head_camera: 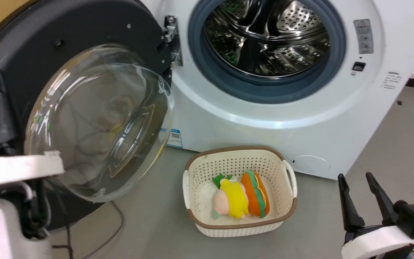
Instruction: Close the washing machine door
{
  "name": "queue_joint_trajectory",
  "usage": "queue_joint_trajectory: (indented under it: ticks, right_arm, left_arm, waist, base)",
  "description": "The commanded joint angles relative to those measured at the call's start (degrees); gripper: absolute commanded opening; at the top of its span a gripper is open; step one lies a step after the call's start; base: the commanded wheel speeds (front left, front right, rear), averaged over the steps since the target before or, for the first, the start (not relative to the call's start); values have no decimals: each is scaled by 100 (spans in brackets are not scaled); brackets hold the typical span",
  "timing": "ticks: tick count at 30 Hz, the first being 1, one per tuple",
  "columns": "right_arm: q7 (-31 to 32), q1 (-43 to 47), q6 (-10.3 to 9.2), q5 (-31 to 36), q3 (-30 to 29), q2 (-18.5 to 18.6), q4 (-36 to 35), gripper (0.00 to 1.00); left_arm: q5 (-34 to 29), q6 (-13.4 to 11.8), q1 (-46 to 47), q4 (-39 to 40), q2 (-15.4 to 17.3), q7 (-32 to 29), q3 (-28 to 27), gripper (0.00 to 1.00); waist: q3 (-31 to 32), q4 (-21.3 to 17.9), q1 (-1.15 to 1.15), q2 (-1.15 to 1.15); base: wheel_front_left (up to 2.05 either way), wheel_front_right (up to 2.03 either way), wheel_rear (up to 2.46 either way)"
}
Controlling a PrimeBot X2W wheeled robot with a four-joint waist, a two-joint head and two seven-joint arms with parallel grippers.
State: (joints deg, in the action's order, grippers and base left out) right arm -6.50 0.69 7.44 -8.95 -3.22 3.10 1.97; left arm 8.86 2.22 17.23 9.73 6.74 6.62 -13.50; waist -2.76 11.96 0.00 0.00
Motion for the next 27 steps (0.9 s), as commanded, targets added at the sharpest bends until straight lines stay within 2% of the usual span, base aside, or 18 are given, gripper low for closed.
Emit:
queue_joint_trajectory:
  ticks: [1,7,14,22,27]
  right_arm:
    - [-75,-43,2,-62,-30,-10,31,100]
    - [-134,-52,2,-102,-65,-11,39,100]
    - [-218,-71,3,-135,-120,-12,58,100]
    - [-314,-134,3,-195,-132,-14,103,100]
    - [-373,-168,3,-231,-149,-15,120,100]
  left_arm:
    - [169,64,230,-6,104,61,-178,0]
    - [579,133,466,-305,352,105,-434,0]
    - [1237,175,871,-894,791,-79,-838,0]
    - [2132,-65,1469,-2085,1161,-984,-1306,0]
    - [2826,13,1721,-2732,1395,-1916,-1441,0]
  waist:
    - [-33,115,0,0]
    - [-92,304,0,0]
    - [-176,557,0,0]
    - [-275,736,0,0]
    - [-360,766,0,0]
  base:
    - [0,0,0]
    - [0,0,0]
    - [0,0,0]
    - [0,0,0]
    - [0,0,0]
